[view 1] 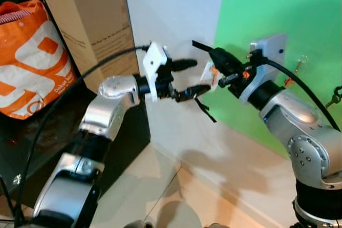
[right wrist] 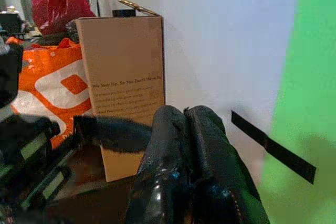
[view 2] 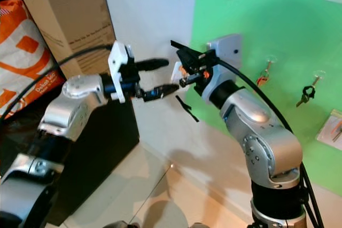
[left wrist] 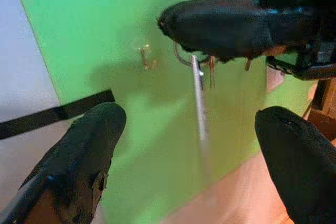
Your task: Hang keys on a hook
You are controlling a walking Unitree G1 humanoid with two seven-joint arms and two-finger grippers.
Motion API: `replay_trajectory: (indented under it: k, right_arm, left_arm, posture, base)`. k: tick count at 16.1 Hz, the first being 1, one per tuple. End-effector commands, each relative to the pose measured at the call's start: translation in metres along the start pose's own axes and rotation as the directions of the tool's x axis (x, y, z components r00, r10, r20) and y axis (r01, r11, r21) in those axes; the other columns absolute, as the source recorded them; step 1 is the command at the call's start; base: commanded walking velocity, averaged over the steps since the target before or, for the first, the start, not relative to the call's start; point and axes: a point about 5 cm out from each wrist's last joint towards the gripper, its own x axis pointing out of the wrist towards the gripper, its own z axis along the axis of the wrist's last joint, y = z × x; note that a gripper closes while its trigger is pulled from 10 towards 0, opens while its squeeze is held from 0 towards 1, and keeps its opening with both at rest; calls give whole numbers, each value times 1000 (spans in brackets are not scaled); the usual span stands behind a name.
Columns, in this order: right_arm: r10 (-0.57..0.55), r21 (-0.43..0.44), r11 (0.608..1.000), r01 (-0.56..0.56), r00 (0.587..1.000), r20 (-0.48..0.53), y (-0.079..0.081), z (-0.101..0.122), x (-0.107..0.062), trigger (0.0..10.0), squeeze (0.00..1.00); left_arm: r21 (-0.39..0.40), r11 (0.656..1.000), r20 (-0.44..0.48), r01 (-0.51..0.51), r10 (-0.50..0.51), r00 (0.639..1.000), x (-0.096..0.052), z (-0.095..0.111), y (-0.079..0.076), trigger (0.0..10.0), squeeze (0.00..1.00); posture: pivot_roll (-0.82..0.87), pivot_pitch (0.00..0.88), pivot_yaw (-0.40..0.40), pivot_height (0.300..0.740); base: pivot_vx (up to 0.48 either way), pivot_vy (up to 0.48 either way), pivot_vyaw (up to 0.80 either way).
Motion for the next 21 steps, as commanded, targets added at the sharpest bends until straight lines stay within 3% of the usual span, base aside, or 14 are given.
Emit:
replay_trajectory:
  k: [1,5,6,7,15,21]
  right_arm:
    - [22,0,1000,-22,1000,14,5,5,0,10000,0]
    - [70,-2,998,-70,997,17,15,11,1,10000,0]
    - [78,-3,997,-78,997,18,19,12,2,10000,0]
    - [79,-3,997,-79,997,18,20,13,2,10000,0]
    - [89,-12,996,-89,996,7,31,15,5,10000,0]
    - [87,-17,996,-88,996,-8,31,14,5,10000,0]
  left_arm:
    - [11,1000,7,0,0,1000,-2,3,4,10000,0]
    - [-66,997,30,48,-46,998,3,2,9,9412,0]
    - [-108,992,20,62,-61,998,7,-1,11,706,0]
    - [-114,991,12,69,-68,998,8,-2,11,0,0]
    - [-81,994,9,68,-67,998,34,-3,11,0,0]
    - [-62,998,64,31,-27,998,32,1,16,0,0]
  posture:
    - [-170,0,53,740]
    - [-169,0,54,740]
    - [-174,0,58,740]
    - [-175,0,60,740]
    - [-183,0,63,740]
    - [-183,0,59,740]
  base:
    - [0,0,0]
    - [0,0,0]
    - [0,0,0]
    - [0,0,0]
    - [0,0,0]
    - [0,0,0]
